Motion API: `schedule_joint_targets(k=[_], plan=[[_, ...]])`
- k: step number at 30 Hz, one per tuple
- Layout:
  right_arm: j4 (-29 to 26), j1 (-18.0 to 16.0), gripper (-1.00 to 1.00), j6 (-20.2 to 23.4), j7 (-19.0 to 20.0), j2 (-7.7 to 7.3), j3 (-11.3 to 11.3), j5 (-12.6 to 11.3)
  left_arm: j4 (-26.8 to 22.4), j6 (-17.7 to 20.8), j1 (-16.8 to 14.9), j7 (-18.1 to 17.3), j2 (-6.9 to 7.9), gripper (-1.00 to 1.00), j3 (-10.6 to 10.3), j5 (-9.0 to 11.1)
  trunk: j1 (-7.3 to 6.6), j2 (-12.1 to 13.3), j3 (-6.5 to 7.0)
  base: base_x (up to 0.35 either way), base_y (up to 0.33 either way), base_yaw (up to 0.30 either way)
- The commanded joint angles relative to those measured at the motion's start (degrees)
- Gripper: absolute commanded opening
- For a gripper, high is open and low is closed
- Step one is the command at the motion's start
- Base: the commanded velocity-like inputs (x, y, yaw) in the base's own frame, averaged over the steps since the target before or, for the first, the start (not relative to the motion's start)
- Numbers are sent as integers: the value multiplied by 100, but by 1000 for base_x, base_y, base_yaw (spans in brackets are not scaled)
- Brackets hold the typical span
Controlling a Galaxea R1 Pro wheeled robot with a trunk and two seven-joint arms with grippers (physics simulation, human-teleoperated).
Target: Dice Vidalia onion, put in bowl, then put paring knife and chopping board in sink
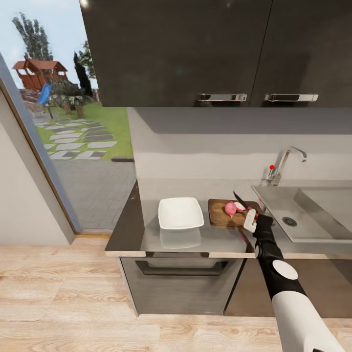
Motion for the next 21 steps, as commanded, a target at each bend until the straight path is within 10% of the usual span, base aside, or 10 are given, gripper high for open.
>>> schedule_joint_targets(k=[1, 21], plan=[[14, -5, -100, 12, -24, 3, -8, 53, 14, -22, -6, -35, 0, 100, -41, 61, 1, -6, -7, 0, 0, 0], [324, -5, -100, 22, -35, 3, -13, 52, 14, -22, -6, -36, -1, 100, -44, 61, 1, -6, -7, 0, 0, 0]])
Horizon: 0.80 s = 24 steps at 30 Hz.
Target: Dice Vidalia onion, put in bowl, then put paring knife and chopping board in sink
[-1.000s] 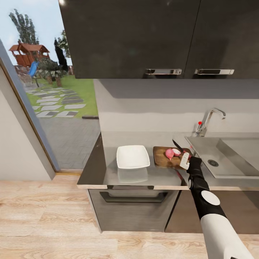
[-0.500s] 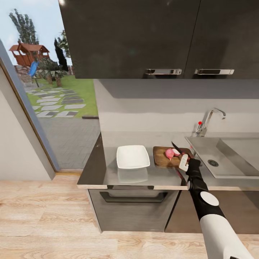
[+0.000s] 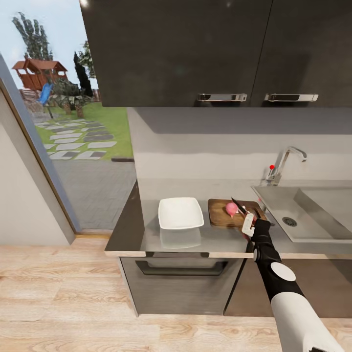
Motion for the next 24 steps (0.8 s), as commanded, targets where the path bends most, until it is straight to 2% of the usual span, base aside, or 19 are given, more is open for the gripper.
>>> schedule_joint_targets(k=[1, 6, 7, 8, 10, 24], plan=[[3, -5, -100, 8, -22, 3, -11, 49, 14, -22, -6, -35, 0, 100, -41, 61, 1, -6, -7, 0, 0, 0], [2, -5, -100, -5, -30, 3, -28, 39, 14, -22, -6, -34, 0, 100, -41, 60, 1, -6, -7, 0, 0, 0], [-306, -5, -100, -8, -96, 3, -39, -85, 14, -22, -6, -34, 0, 100, -41, 61, 1, -6, -7, 0, 0, 0], [-352, -6, -100, -5, -103, 3, -40, -251, 14, -22, -6, -34, 0, 100, -39, 59, 1, -6, -7, 0, 0, 0], [-381, -5, -100, -1, -111, 3, -40, -359, 14, -22, -6, -34, 1, 100, -43, 60, 1, -6, -7, 0, 0, 0], [-673, -5, -100, 4, -190, 21, -36, -447, 14, -22, -6, -35, 0, 100, -41, 61, 1, -6, -7, 0, 0, 0]])
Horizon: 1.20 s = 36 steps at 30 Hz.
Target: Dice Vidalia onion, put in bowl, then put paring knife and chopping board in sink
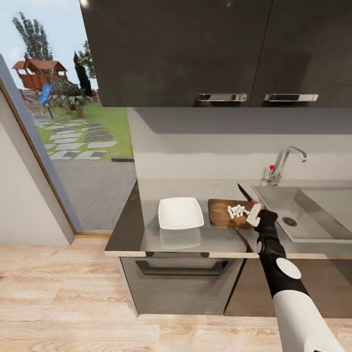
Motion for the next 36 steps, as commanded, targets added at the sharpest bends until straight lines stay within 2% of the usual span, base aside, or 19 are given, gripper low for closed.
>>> schedule_joint_targets(k=[1, 2, 3, 4, 6, 9, 10, 11, 12, 13, 15, 18, 20, 23, 27, 28, 33, 34, 36], plan=[[-26, -5, -100, 9, -19, 5, -12, 1, 14, -23, -6, -35, 0, 100, -42, 61, 1, -6, -7, 0, 0, 0], [-85, -5, -100, 8, -9, 5, -13, -135, 14, -23, -6, -35, 0, 100, -42, 61, 1, -6, -7, 0, 0, 0], [-169, -5, -100, 8, 9, 0, -14, -374, 14, -23, -6, -35, 0, 100, -42, 61, 1, -6, -7, 0, 0, 0], [-251, -5, -100, 7, 30, -6, -14, -713, 14, -23, -6, -35, 0, 100, -43, 61, 1, -6, -7, 0, 0, 0], [-356, -5, -100, 7, 82, -40, -14, -1580, 14, -23, -6, -35, 0, 100, -42, 61, 1, -6, -7, 0, 0, 0], [-410, -5, -100, 19, 169, -248, -14, -2855, 14, -23, -6, -35, 0, 100, -44, 61, 1, -6, -7, 0, 0, 0], [-414, -5, -100, 24, 196, -299, -14, -3048, 14, -23, -6, -35, 0, 100, -45, 61, 1, -6, -7, 0, 0, 0], [-419, -5, -100, 30, 278, -398, -14, -3429, 14, -23, -6, -35, 0, 100, -45, 61, 1, -6, -7, 0, 0, 0], [-424, -5, -100, 38, 495, -536, -16, -4034, 14, -23, -6, -35, 0, 100, -45, 61, 1, -6, -7, 0, 0, 0], [-425, -5, -100, 40, 571, -576, -18, -4216, 14, -23, -6, -35, 0, 100, -45, 61, 1, -6, -7, 0, 0, 0], [-428, -5, -100, 102, 903, -755, -28, -4917, 14, -23, -6, -35, 0, 100, -45, 61, 1, -6, -7, 0, 0, 0], [-420, -5, -100, 540, 1437, -1188, -124, -5775, 14, -23, -6, -35, 0, 100, -45, 61, 1, -6, -7, 0, 0, 0], [-410, -5, -100, 926, 1898, -1449, -290, -6252, 14, -23, -6, -35, 0, 100, -45, 59, 1, -6, -7, 0, 0, 0], [-405, -5, -100, 1153, 2470, -1622, -599, -6605, 14, -24, -6, -35, -6, 100, -45, 57, 1, -6, -7, 0, 0, 0], [-407, -5, -100, 1254, 2889, -1715, -1006, -6743, 10, -24, -6, -41, -3, 100, -45, 58, 1, -6, -7, 0, 0, 0], [-413, -5, -100, 1261, 2917, -1733, -1047, -6749, 9, -23, -6, -41, -2, 100, -45, 58, 1, -6, -7, 0, 0, 0], [-503, -5, -100, 1336, 3148, -2045, -1234, -6769, 5, -23, -6, -43, -1, 100, -45, 59, 1, -6, -7, 0, 0, 0], [-720, -5, -100, 1440, 3431, -2091, -1251, -6767, 5, -23, -6, -44, -2, 100, -45, 60, 1, -6, -7, 0, 0, 0], [-838, -5, -100, 1601, 3752, -2111, -1281, -6765, 5, -23, -6, -44, -2, 100, -45, 61, 1, -6, -7, 0, 0, 0]])
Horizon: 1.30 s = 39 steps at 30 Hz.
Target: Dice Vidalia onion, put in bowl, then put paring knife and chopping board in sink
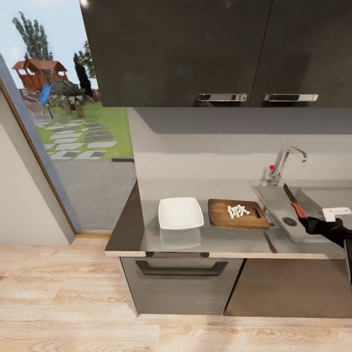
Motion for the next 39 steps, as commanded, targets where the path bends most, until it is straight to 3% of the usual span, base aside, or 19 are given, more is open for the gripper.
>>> schedule_joint_targets(k=[1, 6, 16, 33, 36, 39], plan=[[-39, -6, -100, 96, 186, -8, -41, 50, 13, -22, -6, -35, -2, 100, -41, 61, 1, -6, -8, 0, 0, 0], [-88, -6, -100, 236, 435, -71, -107, 51, 13, -22, -6, -35, 1, 100, -41, 61, 1, -6, -8, 0, 0, 0], [-84, -6, -100, 244, 454, -48, -84, 59, 21, -22, -6, -35, -6, 100, -41, 61, 1, -6, -8, 0, -4, 0], [-15, -6, -100, 261, 449, 6, -43, 115, 22, -22, -6, -34, -6, 100, -41, 61, 1, -6, -8, 101, -221, 0], [121, -6, -100, 268, 332, 40, 67, 135, 22, -22, -6, -35, -6, 100, -41, 61, 1, -6, -8, 261, -11, 0], [274, -6, -100, 268, 14, 56, 393, 200, 22, -22, -6, -35, -6, 100, -41, 61, 1, -6, -8, 276, -3, 0]])
